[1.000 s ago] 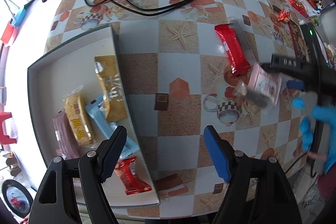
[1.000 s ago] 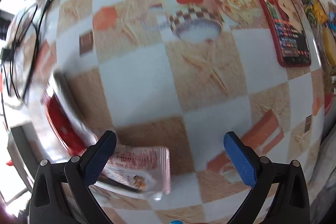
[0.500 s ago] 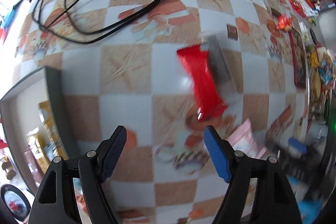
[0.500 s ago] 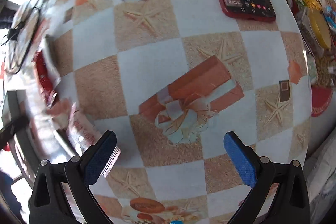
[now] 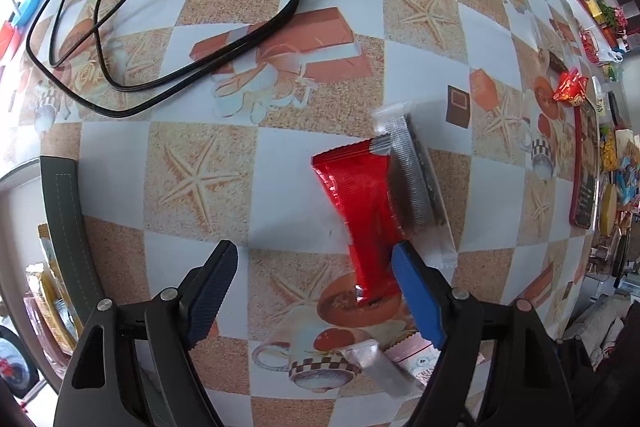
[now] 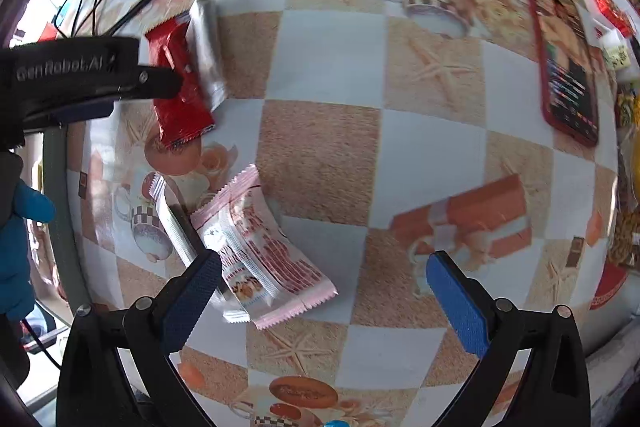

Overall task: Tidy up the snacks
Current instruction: 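Move the left tool to the red wafer pack while the right tool approaches the pink Crispy Cranberry pack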

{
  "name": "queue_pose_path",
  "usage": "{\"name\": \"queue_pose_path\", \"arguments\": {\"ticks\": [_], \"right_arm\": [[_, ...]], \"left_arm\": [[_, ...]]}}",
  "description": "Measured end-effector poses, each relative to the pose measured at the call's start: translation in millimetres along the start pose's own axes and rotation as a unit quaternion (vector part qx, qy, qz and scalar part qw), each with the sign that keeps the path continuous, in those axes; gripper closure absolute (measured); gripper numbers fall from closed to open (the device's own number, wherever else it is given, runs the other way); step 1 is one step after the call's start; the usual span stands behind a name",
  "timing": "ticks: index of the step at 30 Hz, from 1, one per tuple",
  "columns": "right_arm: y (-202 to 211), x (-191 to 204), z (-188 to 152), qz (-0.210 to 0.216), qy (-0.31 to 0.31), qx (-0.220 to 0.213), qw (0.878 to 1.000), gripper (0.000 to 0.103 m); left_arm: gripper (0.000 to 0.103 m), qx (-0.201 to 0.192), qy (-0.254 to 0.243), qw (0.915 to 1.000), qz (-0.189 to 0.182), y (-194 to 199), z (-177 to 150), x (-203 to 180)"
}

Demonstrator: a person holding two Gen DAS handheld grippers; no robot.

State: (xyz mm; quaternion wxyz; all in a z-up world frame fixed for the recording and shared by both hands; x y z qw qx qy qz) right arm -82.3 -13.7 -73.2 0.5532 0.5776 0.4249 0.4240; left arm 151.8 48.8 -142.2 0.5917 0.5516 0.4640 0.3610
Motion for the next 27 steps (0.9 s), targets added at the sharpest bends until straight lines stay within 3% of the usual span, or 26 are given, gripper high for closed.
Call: {"name": "queue_pose_path", "arguments": {"ticks": [2, 9, 17, 22, 27], "right_arm": [[-12.4, 29.6, 19.8, -0.002, 0.009, 0.005, 1.000, 0.000], [-32.5, 56.2, 32.0, -0.004, 0.035, 0.021, 0.999, 0.000], [-45.8, 26.0, 41.6, -0.014, 0.006, 0.025, 1.000, 0.000], [-49.8, 38.9, 43.4, -0.040, 0.044, 0.028, 0.998, 0.000], [-52.2, 45.7, 44.2, -0.049, 0.038, 0.025, 0.998, 0.000]], "left_arm": [[0.021, -0.004, -0.005, 1.0000, 0.006, 2.6, 1.1, -0.6], [0.020, 0.007, 0.006, 1.0000, 0.002, -10.0, 6.0, -10.6], [0.020, 0.004, -0.002, 0.9995, 0.032, -23.8, 15.6, -15.2], [0.018, 0.002, -0.030, 0.9983, 0.050, -27.1, 24.2, -11.5], [0.015, -0.001, -0.037, 0.9980, 0.051, -30.3, 26.3, -14.2]]}}
Point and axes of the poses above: each gripper's, at about its wrist camera, not at the fingertips, and y roughly against the way its jaws point, x to its left, z to its top, the point moved 8 cm from there along -y, roughly the way its jaws point, and after that the axes turned 5 degrees about -z, right-handed, at the moved point
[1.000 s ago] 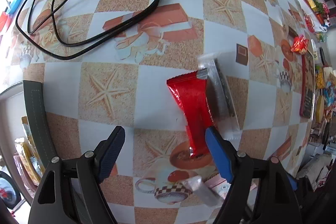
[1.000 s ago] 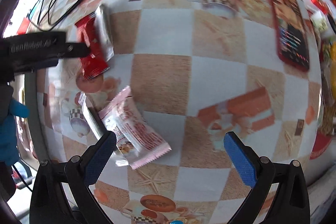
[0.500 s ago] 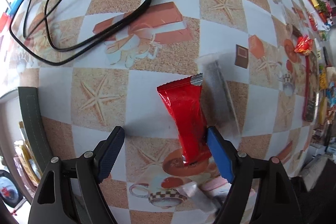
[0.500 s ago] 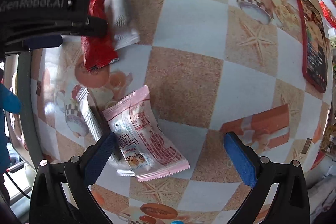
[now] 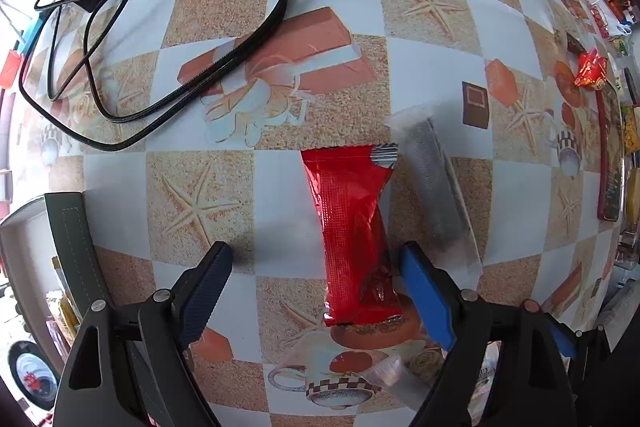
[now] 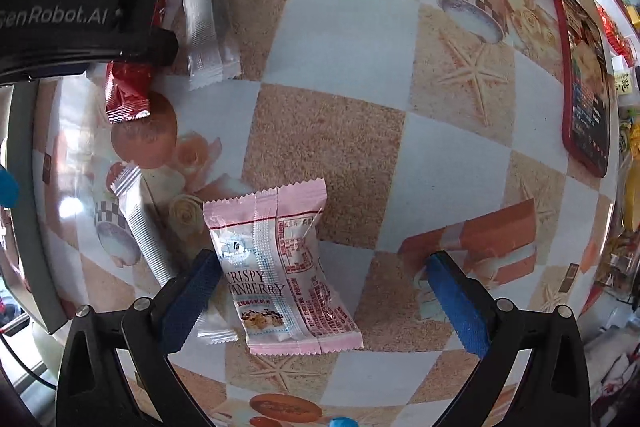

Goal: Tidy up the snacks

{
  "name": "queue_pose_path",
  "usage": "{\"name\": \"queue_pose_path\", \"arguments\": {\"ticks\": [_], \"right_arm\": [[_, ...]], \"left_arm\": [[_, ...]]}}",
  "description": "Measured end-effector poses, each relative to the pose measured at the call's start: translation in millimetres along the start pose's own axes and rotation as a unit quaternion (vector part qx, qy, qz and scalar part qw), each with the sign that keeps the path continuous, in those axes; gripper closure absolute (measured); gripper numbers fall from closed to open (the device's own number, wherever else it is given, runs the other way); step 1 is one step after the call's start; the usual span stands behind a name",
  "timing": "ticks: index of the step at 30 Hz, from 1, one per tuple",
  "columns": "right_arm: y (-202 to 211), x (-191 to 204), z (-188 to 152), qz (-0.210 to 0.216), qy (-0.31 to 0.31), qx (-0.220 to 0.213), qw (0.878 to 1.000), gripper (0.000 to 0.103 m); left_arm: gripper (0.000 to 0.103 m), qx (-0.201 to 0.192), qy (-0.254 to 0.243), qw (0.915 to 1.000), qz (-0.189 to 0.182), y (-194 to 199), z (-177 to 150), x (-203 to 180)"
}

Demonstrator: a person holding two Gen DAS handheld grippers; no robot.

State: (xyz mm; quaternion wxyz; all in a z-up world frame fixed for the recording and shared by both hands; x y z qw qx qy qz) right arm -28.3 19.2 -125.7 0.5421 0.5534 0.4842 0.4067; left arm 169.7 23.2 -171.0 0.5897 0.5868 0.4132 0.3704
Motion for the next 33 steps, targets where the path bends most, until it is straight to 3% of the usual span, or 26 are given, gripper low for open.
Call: {"name": "queue_pose_path", "arguments": {"ticks": [2, 5, 7, 10, 14, 21, 23, 25, 26, 27, 28, 33], "right_arm": [[2.1, -8.3, -2.7, 0.000, 0.004, 0.003, 1.000, 0.000], [0.9, -10.4, -7.0, 0.001, 0.002, 0.022, 1.000, 0.000], [-1.4, -17.8, -10.4, 0.002, -0.009, 0.023, 1.000, 0.002], [5.4, -24.8, -15.6, 0.001, -0.014, 0.008, 1.000, 0.017], [15.9, -34.8, -22.1, -0.002, -0.027, -0.010, 1.000, 0.063], [10.0, -46.4, -55.3, 0.022, -0.054, 0.003, 0.998, 0.063], [6.9, -46.0, -72.2, 0.038, -0.057, 0.012, 0.998, 0.063], [5.6, -46.8, -85.7, 0.065, -0.073, 0.019, 0.995, 0.057], [4.2, -51.1, -90.2, 0.072, -0.082, 0.023, 0.994, 0.048], [3.0, -56.6, -96.2, 0.075, -0.099, 0.027, 0.992, 0.031], [2.1, -65.0, -101.7, 0.072, -0.120, 0.029, 0.990, 0.024], [-1.7, -89.2, -111.3, 0.078, -0.165, 0.036, 0.982, 0.021]], "left_arm": [[0.017, -0.002, -0.007, 1.0000, 0.001, 1.6, 0.2, 1.5], [0.031, -0.008, -0.025, 0.9997, -0.002, 6.4, -1.4, -1.0], [0.060, -0.014, -0.039, 0.9992, 0.000, 17.6, -10.8, -1.2], [0.068, -0.011, -0.048, 0.9988, 0.000, 19.5, -24.2, 8.0], [0.069, -0.005, -0.059, 0.9982, 0.006, 19.1, -61.1, 19.5], [0.069, 0.029, -0.079, 0.9964, -0.008, 13.2, -141.4, 14.8], [0.062, 0.033, -0.094, 0.9951, -0.005, 12.4, -156.1, 11.3], [0.036, 0.043, -0.095, 0.9945, -0.004, 8.6, -164.6, 11.6], [0.034, 0.046, -0.088, 0.9950, -0.008, 7.1, -166.6, 13.6], [0.032, 0.043, -0.083, 0.9956, -0.011, 7.2, -166.1, 15.4], [0.031, 0.042, -0.078, 0.9960, -0.014, 7.5, -164.7, 17.4], [0.027, 0.037, -0.075, 0.9965, -0.011, 5.5, -147.5, 28.2]]}}
Point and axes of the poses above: each gripper's, at about its wrist camera, not at the fingertips, and y roughly against the way its jaws point, x to its left, z to its top, the point moved 8 cm from there along -y, roughly the way its jaws point, and after that the axes turned 5 degrees about -z, right-handed, at the moved point
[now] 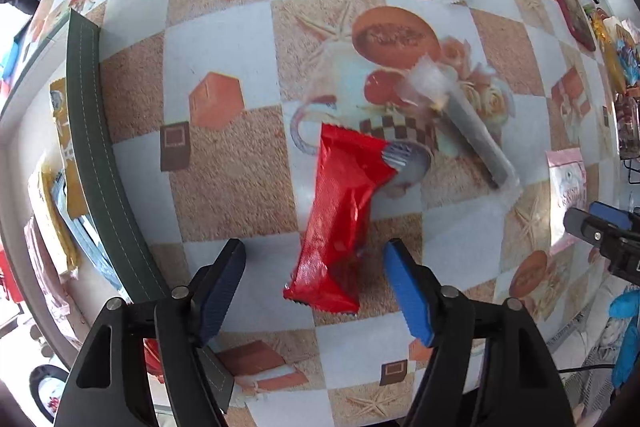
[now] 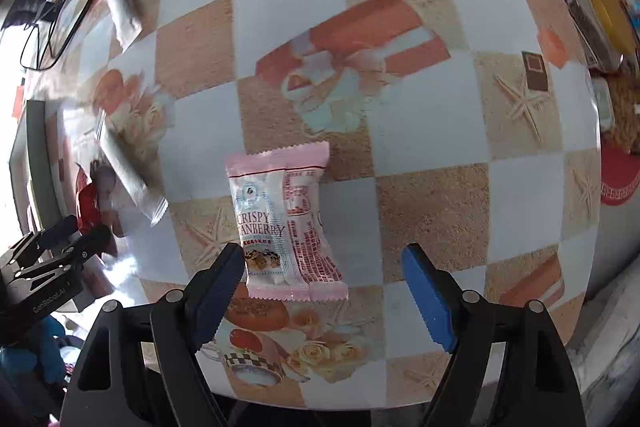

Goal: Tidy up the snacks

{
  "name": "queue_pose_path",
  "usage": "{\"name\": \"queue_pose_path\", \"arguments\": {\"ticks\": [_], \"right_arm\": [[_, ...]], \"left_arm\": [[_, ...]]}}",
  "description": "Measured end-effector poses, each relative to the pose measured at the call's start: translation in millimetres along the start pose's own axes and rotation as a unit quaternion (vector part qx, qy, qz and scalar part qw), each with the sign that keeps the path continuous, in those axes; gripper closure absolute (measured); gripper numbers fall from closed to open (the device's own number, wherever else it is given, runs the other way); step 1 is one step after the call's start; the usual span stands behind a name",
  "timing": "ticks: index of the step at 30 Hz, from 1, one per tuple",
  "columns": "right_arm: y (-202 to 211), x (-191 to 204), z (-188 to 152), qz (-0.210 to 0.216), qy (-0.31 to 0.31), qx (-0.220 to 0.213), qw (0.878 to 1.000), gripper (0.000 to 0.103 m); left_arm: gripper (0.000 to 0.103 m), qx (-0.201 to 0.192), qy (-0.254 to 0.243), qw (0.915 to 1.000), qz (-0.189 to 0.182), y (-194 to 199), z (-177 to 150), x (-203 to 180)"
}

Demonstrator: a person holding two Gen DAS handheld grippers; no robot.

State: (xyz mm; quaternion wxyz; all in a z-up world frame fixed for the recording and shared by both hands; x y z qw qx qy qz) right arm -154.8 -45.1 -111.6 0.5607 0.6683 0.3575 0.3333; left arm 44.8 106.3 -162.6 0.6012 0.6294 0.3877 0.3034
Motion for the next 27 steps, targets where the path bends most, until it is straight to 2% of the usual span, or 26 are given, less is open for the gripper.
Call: {"name": "queue_pose_path", "arguments": {"ticks": [3, 5, 6, 8, 15, 19, 20, 24, 27], "right_arm": [[-4.9, -4.5, -6.4, -0.012, 0.014, -0.005, 1.000, 0.021], [-1.6, 5.6, -2.7, -0.017, 0.023, -0.003, 1.000, 0.021], [-4.6, 7.9, -1.4, -0.023, 0.030, -0.001, 0.999, 0.021], [-11.5, 23.8, 3.8, -0.036, 0.037, 0.004, 0.999, 0.021], [-28.1, 37.6, 10.0, -0.063, 0.058, 0.012, 0.996, 0.001], [-37.3, 49.8, 8.7, -0.068, 0.062, 0.008, 0.996, 0.000], [-46.4, 68.1, 10.9, -0.067, 0.062, 0.007, 0.996, 0.000], [-49.8, 75.8, 14.8, -0.065, 0.062, 0.000, 0.996, 0.000], [-43.6, 64.9, 6.6, -0.064, 0.062, -0.002, 0.996, 0.000]], "left_arm": [[0.026, 0.001, -0.003, 1.0000, 0.004, 0.7, 4.7, -2.8], [0.023, 0.003, -0.007, 1.0000, 0.005, -0.2, 6.6, -4.2], [0.022, 0.004, -0.011, 0.9999, 0.010, 6.1, 23.5, -12.3], [0.020, 0.003, -0.022, 0.9996, 0.016, 4.8, 17.9, -7.3], [0.000, 0.018, -0.055, 0.9980, 0.023, -8.3, 32.5, -24.6], [0.000, 0.013, -0.055, 0.9982, 0.022, -8.7, 35.2, -29.0], [0.000, 0.012, -0.055, 0.9981, 0.022, -8.2, 36.3, -29.4], [0.000, 0.012, -0.054, 0.9982, 0.022, -8.5, 33.6, -27.4], [0.000, 0.009, -0.055, 0.9982, 0.021, -4.9, 32.4, -27.2]]}}
Point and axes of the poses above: each gripper's, at about its wrist camera, not at the fingertips, and y roughly against the way its jaws point, x to its left, z to its top, the point moved 8 cm from there along -y, roughly the way its jaws point, and after that the axes turned 5 degrees about -z, right-handed, at the moved point
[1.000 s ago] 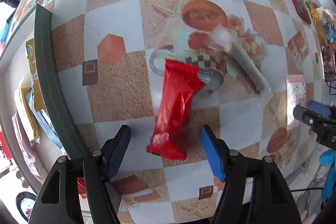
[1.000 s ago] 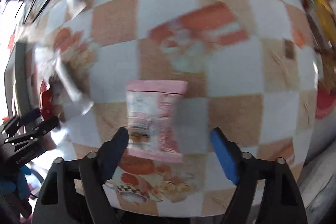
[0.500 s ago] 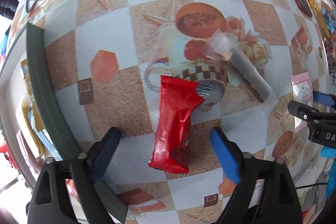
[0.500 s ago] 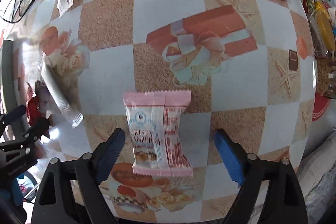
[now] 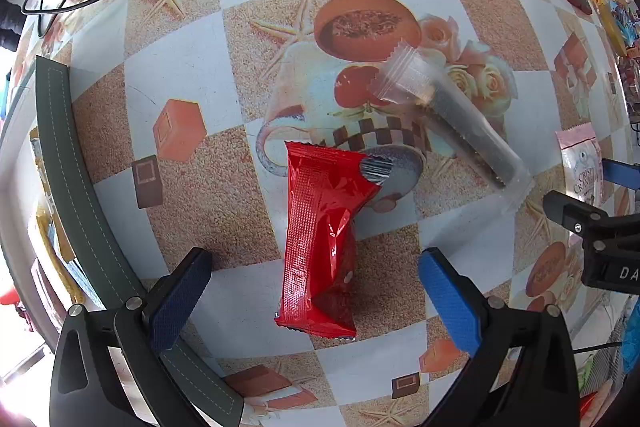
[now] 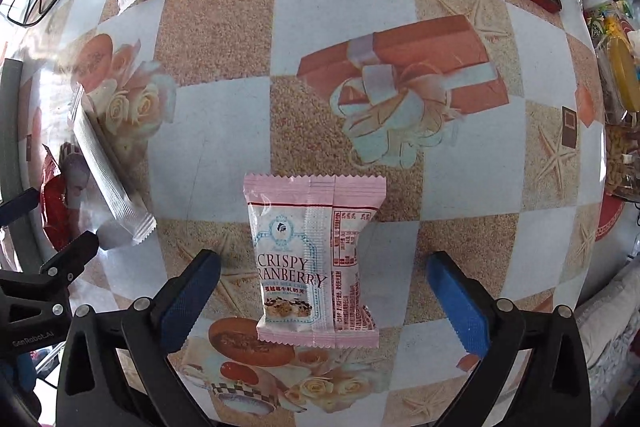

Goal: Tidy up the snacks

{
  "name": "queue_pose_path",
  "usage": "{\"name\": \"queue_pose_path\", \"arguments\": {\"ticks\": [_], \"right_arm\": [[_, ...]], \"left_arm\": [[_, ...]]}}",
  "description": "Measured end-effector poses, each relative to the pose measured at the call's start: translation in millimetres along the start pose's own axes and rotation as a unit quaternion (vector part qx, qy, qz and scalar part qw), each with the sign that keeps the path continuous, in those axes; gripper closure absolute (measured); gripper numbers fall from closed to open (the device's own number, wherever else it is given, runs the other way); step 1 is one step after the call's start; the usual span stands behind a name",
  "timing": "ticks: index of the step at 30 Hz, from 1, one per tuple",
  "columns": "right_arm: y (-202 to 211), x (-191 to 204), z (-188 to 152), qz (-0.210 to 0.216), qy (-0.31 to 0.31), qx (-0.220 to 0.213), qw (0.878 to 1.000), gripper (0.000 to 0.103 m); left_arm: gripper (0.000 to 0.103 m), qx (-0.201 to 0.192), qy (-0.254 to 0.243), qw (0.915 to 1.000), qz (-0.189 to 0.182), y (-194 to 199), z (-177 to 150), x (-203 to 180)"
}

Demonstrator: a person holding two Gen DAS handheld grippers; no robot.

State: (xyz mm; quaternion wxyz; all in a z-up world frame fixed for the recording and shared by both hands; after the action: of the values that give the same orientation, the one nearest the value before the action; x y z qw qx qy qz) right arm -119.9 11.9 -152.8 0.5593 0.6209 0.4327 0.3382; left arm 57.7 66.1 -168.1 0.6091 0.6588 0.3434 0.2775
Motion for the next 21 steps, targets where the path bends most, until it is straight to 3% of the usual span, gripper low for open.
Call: {"name": "queue_pose_path", "arguments": {"ticks": [21], "right_arm": [[-0.5, 3.8, 3.9, 0.002, 0.002, -0.004, 1.000, 0.000]], "left_arm": [[0.000, -0.003, 0.000, 1.0000, 0.000, -4.1, 1.2, 1.0]]}}
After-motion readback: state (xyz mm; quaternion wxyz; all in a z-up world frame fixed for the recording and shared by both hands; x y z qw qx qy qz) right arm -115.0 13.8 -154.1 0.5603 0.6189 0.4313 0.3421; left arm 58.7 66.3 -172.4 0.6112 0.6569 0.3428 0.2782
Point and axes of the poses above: each gripper's, at about its wrist camera, not at the fingertips, and y roughly against the way its jaws point, x to its left, z to its top, the point moved 8 cm from there along -y, roughly the way its jaws point, and after that the axes turned 5 degrees about -z, right-handed, at the moved point
